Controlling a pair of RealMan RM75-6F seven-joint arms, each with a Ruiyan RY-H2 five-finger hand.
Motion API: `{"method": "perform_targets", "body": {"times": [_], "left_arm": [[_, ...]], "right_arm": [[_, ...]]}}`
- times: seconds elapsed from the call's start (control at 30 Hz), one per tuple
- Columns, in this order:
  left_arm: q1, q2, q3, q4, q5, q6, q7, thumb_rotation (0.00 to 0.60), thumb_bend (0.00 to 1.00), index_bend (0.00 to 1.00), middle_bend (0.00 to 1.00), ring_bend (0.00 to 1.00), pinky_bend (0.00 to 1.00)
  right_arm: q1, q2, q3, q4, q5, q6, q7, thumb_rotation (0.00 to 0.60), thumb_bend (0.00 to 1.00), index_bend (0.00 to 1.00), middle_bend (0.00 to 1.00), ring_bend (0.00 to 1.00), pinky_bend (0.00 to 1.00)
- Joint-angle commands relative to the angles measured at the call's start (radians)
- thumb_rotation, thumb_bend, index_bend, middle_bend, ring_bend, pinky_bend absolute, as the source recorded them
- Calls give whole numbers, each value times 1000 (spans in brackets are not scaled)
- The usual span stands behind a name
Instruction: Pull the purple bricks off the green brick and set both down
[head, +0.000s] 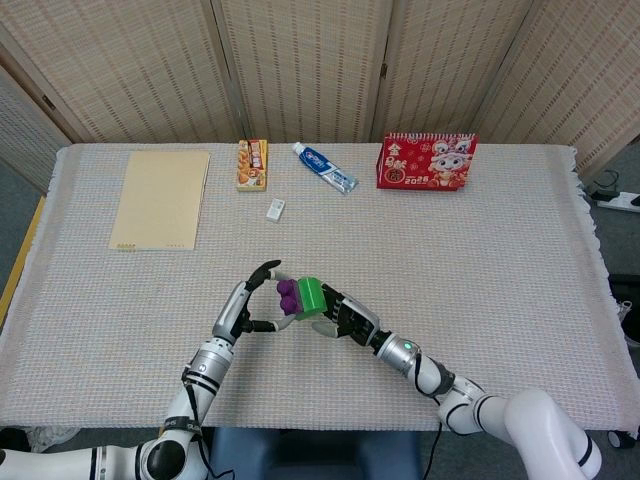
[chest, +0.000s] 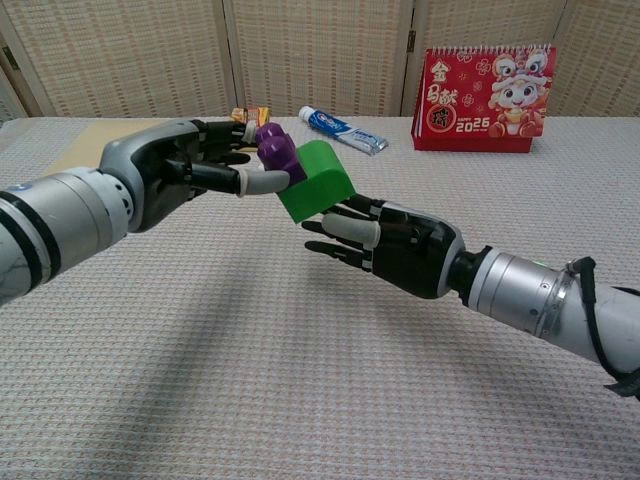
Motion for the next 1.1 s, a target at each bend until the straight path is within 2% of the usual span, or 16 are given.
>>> {"method": "perform_targets", "body": {"times": [0.03,0.2,0.83,0.9,1.1], "left_arm": [[4,5,1,-1,6,-2,-14,600,613,721,134,0,0],[6,9,4,3,14,-15,-40,600,613,723,139,0,0],[12,21,16,0,14,-63,-123,600,613,724,150,0,0],[11,19,16,5,10,-73,-134,600,613,724,152,0,0],[8,18,8,19,10,-80,-152,600,613,725,158,0,0]], "right_arm": [[-2,4,2,-4,1,10,4,600,381,19,0,0,0],[-5,17,0,-19,-2,26,9,600,381,119,0,0,0],[1,43,6,-48,1,38,20,600,381,177,0,0,0],[0,46,7,-51,6,35,22,600,381,215,0,1,0],[-1,52,18,-62,23,19,0,600,381,479,0,33,0]]}}
